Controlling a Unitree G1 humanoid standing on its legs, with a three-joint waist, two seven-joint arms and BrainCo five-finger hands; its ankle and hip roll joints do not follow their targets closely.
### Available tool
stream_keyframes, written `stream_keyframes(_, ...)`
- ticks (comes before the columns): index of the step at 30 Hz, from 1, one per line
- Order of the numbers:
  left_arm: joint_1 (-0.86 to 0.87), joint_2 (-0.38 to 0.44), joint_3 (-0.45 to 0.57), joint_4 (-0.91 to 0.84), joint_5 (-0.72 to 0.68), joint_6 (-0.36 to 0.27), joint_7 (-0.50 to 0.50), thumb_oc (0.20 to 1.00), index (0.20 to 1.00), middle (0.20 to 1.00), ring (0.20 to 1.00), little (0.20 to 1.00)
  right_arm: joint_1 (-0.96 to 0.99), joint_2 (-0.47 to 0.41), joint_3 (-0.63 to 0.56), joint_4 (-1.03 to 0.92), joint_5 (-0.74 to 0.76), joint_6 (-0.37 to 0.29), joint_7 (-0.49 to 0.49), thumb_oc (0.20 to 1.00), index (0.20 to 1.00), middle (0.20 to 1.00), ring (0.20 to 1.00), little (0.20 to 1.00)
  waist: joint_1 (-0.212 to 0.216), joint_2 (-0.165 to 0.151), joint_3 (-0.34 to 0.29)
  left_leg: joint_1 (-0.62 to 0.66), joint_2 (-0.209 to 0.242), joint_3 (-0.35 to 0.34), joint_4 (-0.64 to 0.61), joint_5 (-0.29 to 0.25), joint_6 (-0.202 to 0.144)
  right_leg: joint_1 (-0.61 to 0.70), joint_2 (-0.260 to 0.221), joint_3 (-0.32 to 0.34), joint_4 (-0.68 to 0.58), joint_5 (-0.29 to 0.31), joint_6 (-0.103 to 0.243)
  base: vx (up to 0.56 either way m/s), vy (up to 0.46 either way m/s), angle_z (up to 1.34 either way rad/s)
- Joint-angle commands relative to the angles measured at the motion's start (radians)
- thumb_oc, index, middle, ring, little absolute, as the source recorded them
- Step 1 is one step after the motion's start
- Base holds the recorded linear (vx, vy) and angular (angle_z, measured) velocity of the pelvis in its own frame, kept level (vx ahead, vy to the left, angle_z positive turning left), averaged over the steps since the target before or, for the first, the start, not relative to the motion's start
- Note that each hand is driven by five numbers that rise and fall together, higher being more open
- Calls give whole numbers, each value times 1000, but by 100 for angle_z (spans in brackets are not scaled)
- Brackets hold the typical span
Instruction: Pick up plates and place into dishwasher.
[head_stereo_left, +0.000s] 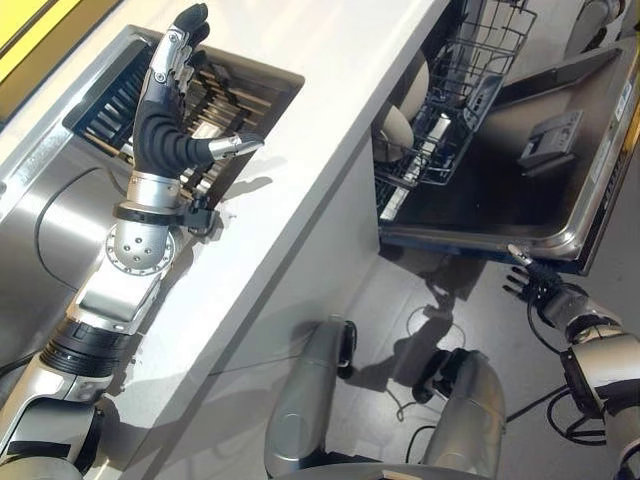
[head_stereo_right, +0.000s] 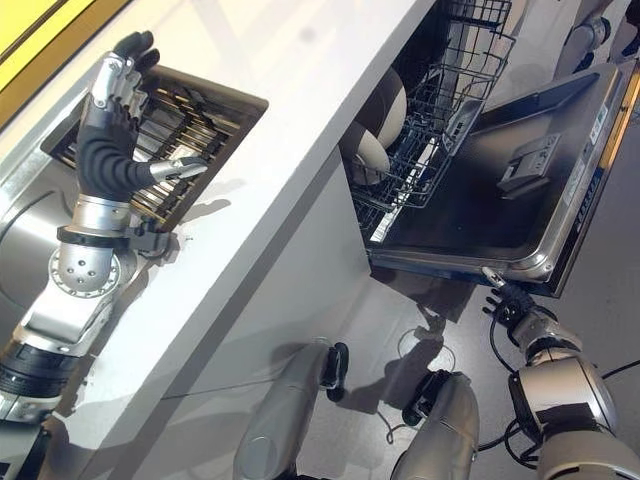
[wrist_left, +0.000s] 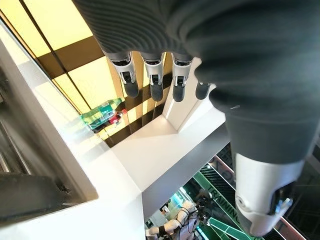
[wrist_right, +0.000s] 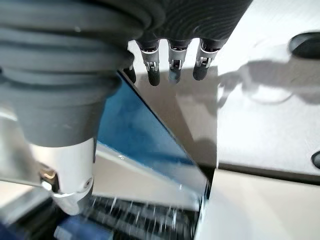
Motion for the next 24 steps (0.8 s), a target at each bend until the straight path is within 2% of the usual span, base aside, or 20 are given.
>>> stream_keyframes(1, 181, -81, -16, -20, -56, -61, -28, 1000, 1000, 1000, 1000, 1000, -285, -6, -35, -321, 15, -434, 53, 1000, 1000, 1000, 1000, 1000, 79, -34, 69, 55, -36, 38, -44, -62, 82, 59, 49, -17, -39, 17, -10, 32, -16, -6)
stream_keyframes(3, 184, -82, -13, -19, -59, -61, -31, 1000, 1000, 1000, 1000, 1000, -311, -7, -33, -365, -50, -506, -29, 1000, 1000, 1000, 1000, 1000, 81, -35, 69, 64, -33, 36, -45, -63, 80, 72, 46, -22, -42, 18, -8, 19, -9, -5)
stream_keyframes(6, 200, -81, -11, -17, -61, -79, -37, 1000, 1000, 1000, 1000, 1000, -363, -27, -7, -441, -186, -567, -148, 1000, 1000, 1000, 1000, 1000, 89, -37, 69, 74, -34, 36, -46, -62, 78, 91, 39, -27, -51, 23, -3, 1, 6, -3)
stream_keyframes(9, 217, -83, -13, -15, -51, -97, -29, 1000, 1000, 1000, 1000, 1000, -385, -39, 33, -500, -300, -592, -245, 1000, 1000, 1000, 1000, 1000, 93, -38, 69, 77, -35, 35, -46, -61, 78, 100, 33, -32, -57, 29, 0, -2, 5, -2)
stream_keyframes(13, 228, -88, -12, -8, -48, -110, -27, 1000, 1000, 1000, 1000, 1000, -398, -40, 67, -534, -387, -585, -333, 1000, 1000, 1000, 1000, 1000, 95, -39, 69, 91, -34, 37, -54, -60, 77, 118, 32, -35, -70, 33, 2, 8, 33, 7)
stream_keyframes(20, 229, -86, -20, -7, -53, -128, -27, 1000, 1000, 1000, 1000, 1000, -387, -39, 87, -515, -381, -587, -302, 1000, 1000, 1000, 1000, 1000, 98, -38, 69, 101, -35, 39, -63, -61, 82, 135, 32, -35, -91, 38, 3, -5, 26, 7)
stream_keyframes(24, 228, -88, -21, -5, -57, -131, -33, 1000, 1000, 1000, 1000, 1000, -378, -32, 89, -518, -283, -598, -164, 1000, 1000, 1000, 1000, 1000, 100, -41, 69, 112, -35, 36, -61, -66, 83, 150, 31, -34, -95, 36, 1, 0, 0, 0)
